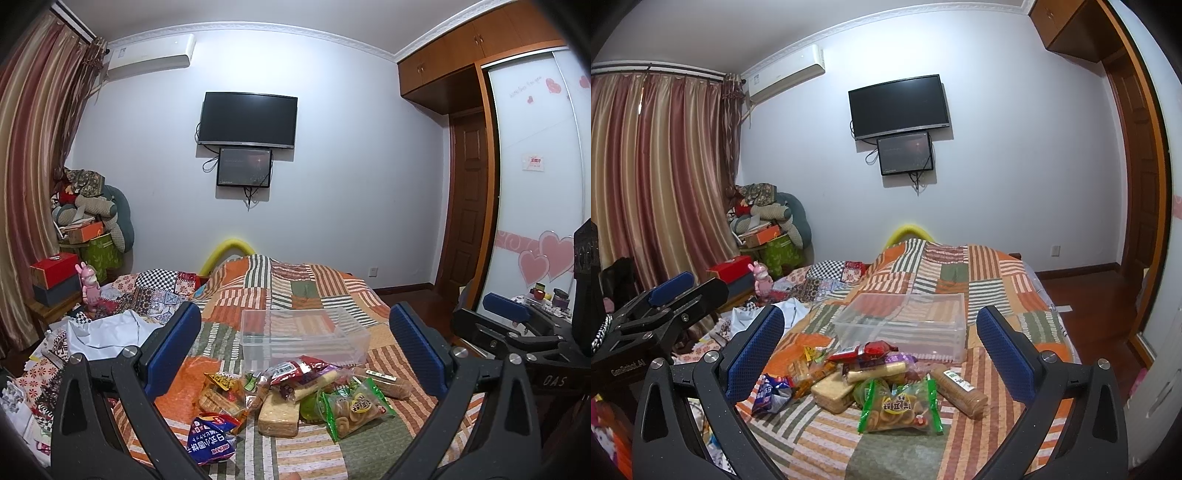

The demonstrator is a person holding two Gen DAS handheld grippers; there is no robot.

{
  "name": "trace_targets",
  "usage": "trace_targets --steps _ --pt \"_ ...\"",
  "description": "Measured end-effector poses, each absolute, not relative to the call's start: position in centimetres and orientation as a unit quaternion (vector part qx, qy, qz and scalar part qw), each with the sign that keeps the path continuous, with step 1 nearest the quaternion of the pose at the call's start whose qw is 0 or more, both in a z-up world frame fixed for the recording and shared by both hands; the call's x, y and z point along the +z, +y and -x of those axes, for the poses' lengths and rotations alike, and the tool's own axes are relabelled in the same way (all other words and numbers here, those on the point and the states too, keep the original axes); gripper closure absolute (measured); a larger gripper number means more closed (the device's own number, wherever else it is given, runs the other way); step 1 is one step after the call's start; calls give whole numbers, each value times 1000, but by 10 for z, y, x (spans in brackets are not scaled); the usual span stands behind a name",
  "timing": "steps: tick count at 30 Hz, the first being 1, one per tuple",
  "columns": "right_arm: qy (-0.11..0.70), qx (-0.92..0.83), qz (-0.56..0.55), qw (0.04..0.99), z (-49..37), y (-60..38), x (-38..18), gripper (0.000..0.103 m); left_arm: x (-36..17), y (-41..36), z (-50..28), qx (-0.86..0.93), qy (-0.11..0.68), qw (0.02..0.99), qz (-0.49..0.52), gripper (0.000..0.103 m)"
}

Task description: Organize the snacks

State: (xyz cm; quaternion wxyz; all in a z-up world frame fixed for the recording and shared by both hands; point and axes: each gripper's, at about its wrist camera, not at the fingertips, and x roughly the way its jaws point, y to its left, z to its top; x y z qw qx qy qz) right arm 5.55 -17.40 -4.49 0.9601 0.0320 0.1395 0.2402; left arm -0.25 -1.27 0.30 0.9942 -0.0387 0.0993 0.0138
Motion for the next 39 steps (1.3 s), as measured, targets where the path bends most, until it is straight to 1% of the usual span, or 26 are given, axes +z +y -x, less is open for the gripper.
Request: trace_targets --steps 6,13,15,16,17,18,20,23,24,26,28,31,39 --pt "161 234 -25 958 -69 -171 -55 0 -3 5 -13 9 131 990 54 0" --pt "201 232 -23 951 -94 -171 -74 0 -23 34 -30 45 165 983 70 1" --pt "212 228 -23 950 -100 -171 -79 0 -32 43 -37 42 184 979 71 8" --pt "219 227 -23 949 -105 -172 -82 0 -36 47 -41 44 197 977 69 15" --pt "226 227 -25 947 -109 -172 -85 0 -42 52 -46 50 211 974 64 19" --pt "234 227 -29 945 -113 -173 -89 0 -46 54 -50 56 221 972 60 20" --pt "252 234 -35 938 -120 -174 -98 1 -54 59 -57 61 236 968 52 27" --pt "281 234 -30 930 -132 -172 -113 8 -64 71 -66 54 257 964 53 30" --pt "290 235 -29 927 -134 -170 -116 9 -67 74 -69 50 265 961 56 31" --pt "307 238 -31 921 -139 -169 -125 9 -76 82 -76 42 286 956 60 35" --pt "321 239 -30 916 -142 -167 -134 10 -86 85 -80 49 304 950 50 37" --pt "339 238 -24 910 -147 -164 -146 10 -106 89 -89 53 334 940 44 38" --pt "383 245 -19 890 -159 -154 -172 10 -152 106 -101 42 407 908 92 38"
